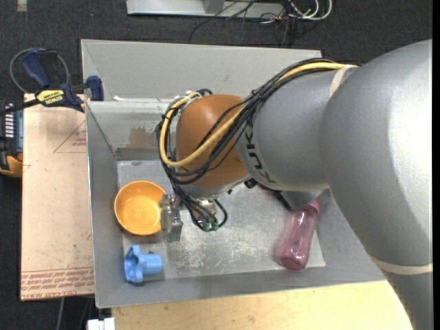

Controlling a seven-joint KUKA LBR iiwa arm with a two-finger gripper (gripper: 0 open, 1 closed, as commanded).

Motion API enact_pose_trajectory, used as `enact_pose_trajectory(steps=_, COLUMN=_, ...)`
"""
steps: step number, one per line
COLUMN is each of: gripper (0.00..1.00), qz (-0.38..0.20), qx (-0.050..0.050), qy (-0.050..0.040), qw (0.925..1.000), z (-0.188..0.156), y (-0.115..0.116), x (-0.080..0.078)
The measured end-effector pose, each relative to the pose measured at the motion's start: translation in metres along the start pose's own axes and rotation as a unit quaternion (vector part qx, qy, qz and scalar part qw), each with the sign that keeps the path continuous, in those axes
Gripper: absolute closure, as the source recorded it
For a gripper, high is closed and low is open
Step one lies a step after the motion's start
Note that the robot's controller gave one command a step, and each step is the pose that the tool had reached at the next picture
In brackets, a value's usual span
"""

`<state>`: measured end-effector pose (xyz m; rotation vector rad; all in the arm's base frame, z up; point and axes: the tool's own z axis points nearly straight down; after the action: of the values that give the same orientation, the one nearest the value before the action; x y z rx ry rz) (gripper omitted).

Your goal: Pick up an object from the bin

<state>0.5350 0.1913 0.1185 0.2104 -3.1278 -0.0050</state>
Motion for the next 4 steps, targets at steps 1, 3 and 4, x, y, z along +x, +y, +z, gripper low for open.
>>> enact_pose_trajectory(steps=1, gripper=1.00, qz=0.016, qx=-0.002, qy=-0.0059, qw=0.9999, z=-0.002, y=0.019, x=0.003)
enact_pose_trajectory(steps=3, gripper=1.00, qz=0.002, qx=-0.003, qy=-0.0093, qw=1.0000, z=-0.074, y=0.043, x=-0.021)
enact_pose_trajectory(steps=4, gripper=1.00, qz=-0.084, qx=0.000, qy=-0.0005, qw=0.9965, z=0.002, y=0.047, x=-0.026)
